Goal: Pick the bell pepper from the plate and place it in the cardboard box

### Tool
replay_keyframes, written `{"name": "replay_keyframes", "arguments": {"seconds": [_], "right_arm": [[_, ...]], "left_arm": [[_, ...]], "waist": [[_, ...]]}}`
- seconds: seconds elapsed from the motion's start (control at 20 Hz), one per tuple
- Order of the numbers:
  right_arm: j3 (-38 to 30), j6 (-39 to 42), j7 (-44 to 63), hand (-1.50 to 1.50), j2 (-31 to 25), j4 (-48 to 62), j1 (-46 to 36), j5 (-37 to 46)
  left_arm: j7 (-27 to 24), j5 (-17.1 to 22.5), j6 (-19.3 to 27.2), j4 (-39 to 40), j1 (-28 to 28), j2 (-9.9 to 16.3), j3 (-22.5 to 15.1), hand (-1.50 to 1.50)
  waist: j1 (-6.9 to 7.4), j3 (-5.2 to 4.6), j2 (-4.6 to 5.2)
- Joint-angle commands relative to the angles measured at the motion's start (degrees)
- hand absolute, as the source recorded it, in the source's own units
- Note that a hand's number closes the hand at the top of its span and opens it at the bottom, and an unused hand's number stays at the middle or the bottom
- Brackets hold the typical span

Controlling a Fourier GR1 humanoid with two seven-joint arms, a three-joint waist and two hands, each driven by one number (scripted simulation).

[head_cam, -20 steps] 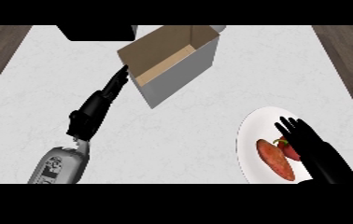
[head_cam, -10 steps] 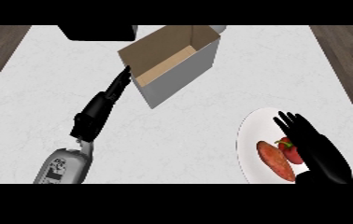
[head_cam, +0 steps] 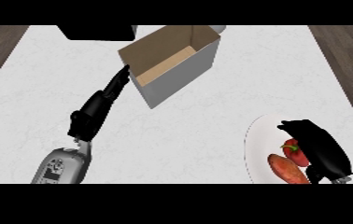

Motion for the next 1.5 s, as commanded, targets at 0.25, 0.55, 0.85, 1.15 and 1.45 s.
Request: {"name": "replay_keyframes", "arguments": {"seconds": [0.25,0.55,0.85,1.15,1.45], "right_arm": [[1.0,-3.8,-0.1,1.50,3.1,3.7,-2.6,3.1],[17.6,7.3,-9.0,1.50,10.6,-1.1,-8.0,5.6],[22.1,14.8,-6.4,1.50,21.1,-2.0,-18.5,6.7],[21.4,19.4,-3.9,1.50,22.4,-17.5,-16.1,3.4],[18.4,36.9,-4.5,1.50,19.2,-38.9,-13.6,-6.3]], "left_arm": [[-1.6,-2.6,2.0,3.4,-1.4,-2.7,-0.2,0.00],[-1.7,-1.6,-0.7,0.5,0.4,-1.8,-1.9,0.00],[-0.5,-0.7,-1.4,1.7,-1.1,-0.1,0.9,0.00],[-1.5,-2.2,-0.7,0.5,1.9,-0.9,0.2,0.00],[-1.1,-0.7,-2.2,0.0,2.7,0.1,2.2,0.00]], "waist": [[-0.23,1.54,0.59],[2.81,1.43,0.88],[1.26,1.51,0.66],[-0.19,1.52,0.30],[-0.67,1.51,0.16]]}}
